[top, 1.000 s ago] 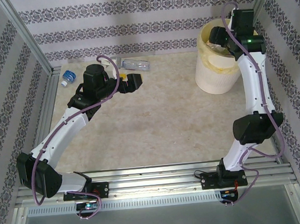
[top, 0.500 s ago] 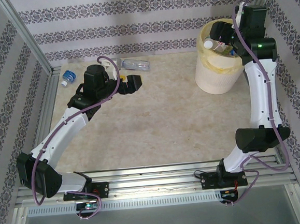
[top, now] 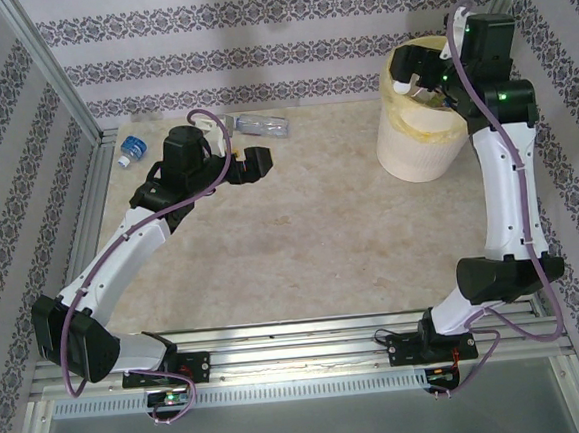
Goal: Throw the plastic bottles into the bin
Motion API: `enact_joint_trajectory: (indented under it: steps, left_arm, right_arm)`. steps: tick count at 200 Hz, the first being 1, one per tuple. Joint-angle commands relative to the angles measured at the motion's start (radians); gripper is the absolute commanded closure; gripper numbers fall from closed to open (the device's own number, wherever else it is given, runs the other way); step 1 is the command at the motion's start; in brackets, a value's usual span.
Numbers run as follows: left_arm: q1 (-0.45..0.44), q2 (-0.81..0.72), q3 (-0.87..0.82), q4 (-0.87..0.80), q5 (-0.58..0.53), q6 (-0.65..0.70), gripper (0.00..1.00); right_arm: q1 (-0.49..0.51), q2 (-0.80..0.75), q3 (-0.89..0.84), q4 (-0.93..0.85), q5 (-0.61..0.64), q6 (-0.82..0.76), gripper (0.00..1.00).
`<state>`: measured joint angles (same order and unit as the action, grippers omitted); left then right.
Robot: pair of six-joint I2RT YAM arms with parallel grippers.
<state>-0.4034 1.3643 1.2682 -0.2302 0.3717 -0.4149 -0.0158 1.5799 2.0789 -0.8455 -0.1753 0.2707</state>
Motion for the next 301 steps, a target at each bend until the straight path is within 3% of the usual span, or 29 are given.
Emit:
enact_joint_trajectory:
  steps: [1, 53, 108, 171, 224, 301]
  left_arm:
    - [0.017, -0.024, 0.033, -0.045, -0.022, 0.016, 0.0]
    - [0.07, -0.01, 0.054, -0.139, -0.037, 0.025, 0.0]
    - [0.245, 0.08, 0.168, -0.378, -0.028, 0.108, 0.0]
    - [0.41, 0.24, 0.304, -0.518, -0.051, 0.242, 0.0]
    - [0.47, 0.398, 0.437, -0.594, -0.152, 0.339, 0.0]
    - [0.513, 0.631, 0.699, -0.681, -0.326, 0.507, 0.0]
  right_arm:
    - [0.029, -0.035, -0.021, 0.022, -0.054, -0.035, 0.02]
    - [0.084, -0.058, -0.038, 0.03, -0.092, -0.033, 0.02]
    - [0.181, -0.113, -0.091, 0.031, -0.085, -0.023, 0.02]
    - [0.321, -0.193, -0.222, 0.056, -0.011, 0.033, 0.02]
    - [0.407, -0.249, -0.306, 0.046, 0.03, 0.068, 0.02]
    - [0.421, -0.362, -0.425, 0.069, -0.034, 0.094, 0.02]
